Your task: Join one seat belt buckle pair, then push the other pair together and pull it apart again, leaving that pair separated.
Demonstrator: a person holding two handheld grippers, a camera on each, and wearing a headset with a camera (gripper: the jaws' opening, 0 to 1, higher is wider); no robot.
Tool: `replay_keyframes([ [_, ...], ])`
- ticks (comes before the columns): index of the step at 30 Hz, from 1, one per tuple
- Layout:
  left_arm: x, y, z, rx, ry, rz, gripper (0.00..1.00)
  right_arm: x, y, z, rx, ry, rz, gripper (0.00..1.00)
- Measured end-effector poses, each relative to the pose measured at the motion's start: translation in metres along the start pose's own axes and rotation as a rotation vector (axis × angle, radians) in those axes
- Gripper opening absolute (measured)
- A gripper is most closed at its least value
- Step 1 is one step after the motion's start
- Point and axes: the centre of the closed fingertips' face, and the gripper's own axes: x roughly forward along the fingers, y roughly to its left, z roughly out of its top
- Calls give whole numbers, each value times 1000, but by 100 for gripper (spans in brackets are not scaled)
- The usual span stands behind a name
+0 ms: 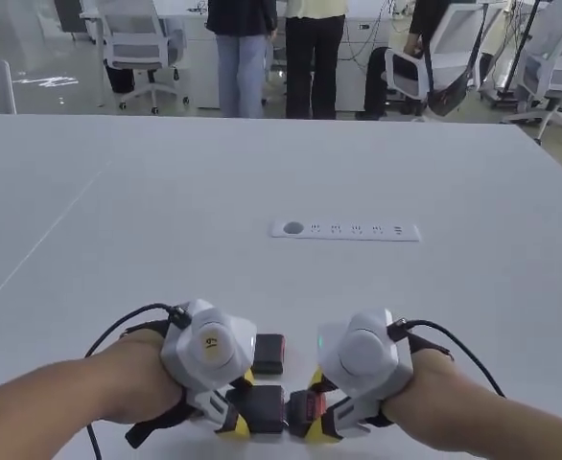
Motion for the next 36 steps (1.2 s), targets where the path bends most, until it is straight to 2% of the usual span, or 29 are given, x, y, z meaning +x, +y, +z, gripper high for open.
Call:
replay_keyframes([
  [4, -1, 1, -2, -19, 4, -2, 30, -3, 1, -1, 5, -8, 11, 26],
  [10, -4, 1, -4, -56, -39, -10, 29, -5, 2, -2, 11, 0, 5, 26],
  [18, -3, 2, -2, -56, -47, 4, 29, -6, 3, -3, 25, -8, 4, 26],
  [27, -4, 0, -2, -82, -65, -11, 29, -5, 3, -3, 33, -15, 14, 26],
  [36, -4, 1, -3, -82, -70, -2, 29, -6, 3, -3, 44, -28, 32, 27],
])
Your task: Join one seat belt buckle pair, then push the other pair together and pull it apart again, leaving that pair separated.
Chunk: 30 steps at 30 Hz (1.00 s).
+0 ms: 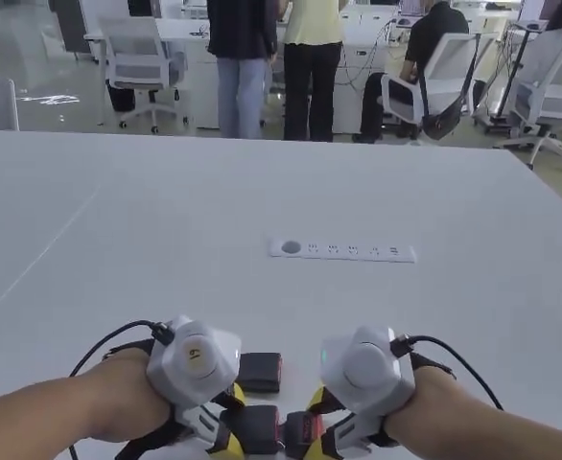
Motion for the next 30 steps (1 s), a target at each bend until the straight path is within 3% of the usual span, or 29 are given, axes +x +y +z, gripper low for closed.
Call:
replay_keyframes([
  [15, 1, 2, -1, 11, 23, 2, 31, 2, 0, 1, 23, -14, -20, 29],
  [21, 0, 0, -2, 55, 65, 8, 32, 3, 2, 3, 25, -26, -11, 30],
  [25, 0, 1, -4, 8, 56, 8, 34, 3, 1, 4, 42, -34, -10, 31],
  [30, -1, 0, -4, 8, 36, 13, 34, 3, 2, 3, 39, -36, -18, 31],
])
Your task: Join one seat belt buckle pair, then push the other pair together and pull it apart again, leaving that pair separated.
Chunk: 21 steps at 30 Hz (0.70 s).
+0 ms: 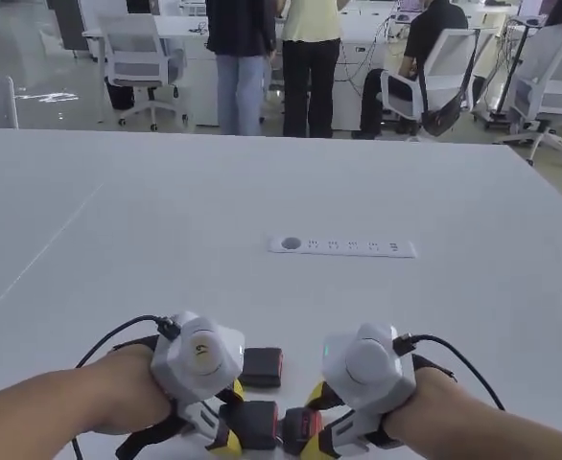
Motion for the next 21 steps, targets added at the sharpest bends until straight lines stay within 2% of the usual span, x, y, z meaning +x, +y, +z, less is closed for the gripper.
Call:
replay_keyframes([
  [3, 0, -3, 1, -6, -21, 1, 41, -1, -2, -1, 18, -4, -9, 33],
  [8, -11, -4, 7, -18, -63, 16, 41, -8, -1, 4, 26, -27, -14, 36],
  [9, -16, -4, 9, -7, -71, 24, 42, -12, -3, 10, 61, -64, -18, 37],
  [11, -21, -3, 10, 1, -74, 33, 42, -19, -3, 13, 59, -76, -14, 37],
  [14, -33, 7, 25, -49, -164, 61, 42, -26, -5, 18, 44, -86, -20, 35],
  [17, -40, 14, 30, -61, -186, 76, 42, -35, -14, 20, 36, -101, -40, 35],
  [18, -42, 21, 31, -62, -189, 92, 42, -39, -18, 20, 39, -104, -47, 35],
  [21, -46, 31, 35, -60, -195, 110, 44, -49, -33, 14, 44, -103, -80, 35],
])
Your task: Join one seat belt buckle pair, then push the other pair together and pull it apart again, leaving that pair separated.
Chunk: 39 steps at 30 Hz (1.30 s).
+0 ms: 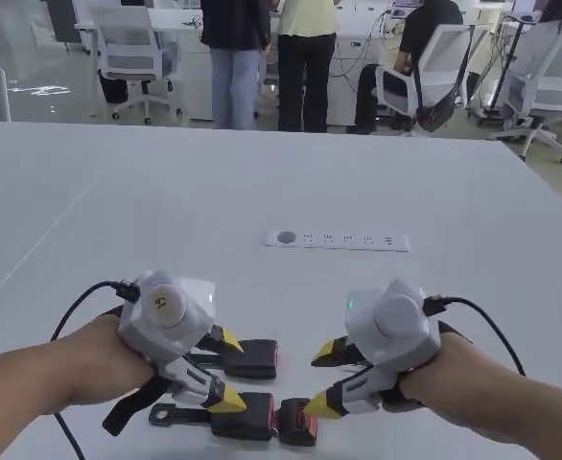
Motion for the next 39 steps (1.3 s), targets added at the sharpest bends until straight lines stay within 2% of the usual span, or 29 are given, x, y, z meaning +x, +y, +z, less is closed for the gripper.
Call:
replay_keyframes([
  [4, 1, 14, 3, 14, 6, 9, 44, -11, -23, -18, 6, 35, -45, 36],
  [9, 6, 26, 1, 19, 19, 9, 44, -24, -43, -36, 26, 57, -73, 35],
  [17, 17, 41, -15, 22, 63, -11, 44, -36, -65, -61, 22, 100, -95, 35],
  [23, 28, 47, -25, 49, 95, -32, 42, -40, -74, -80, 22, 135, -89, 35],
  [30, 37, 48, -26, 83, 106, -56, 40, -34, -75, -95, 25, 168, -52, 35],
  [39, 45, 47, -33, 118, 141, -89, 36, -27, -78, -98, 22, 175, -26, 33],
])
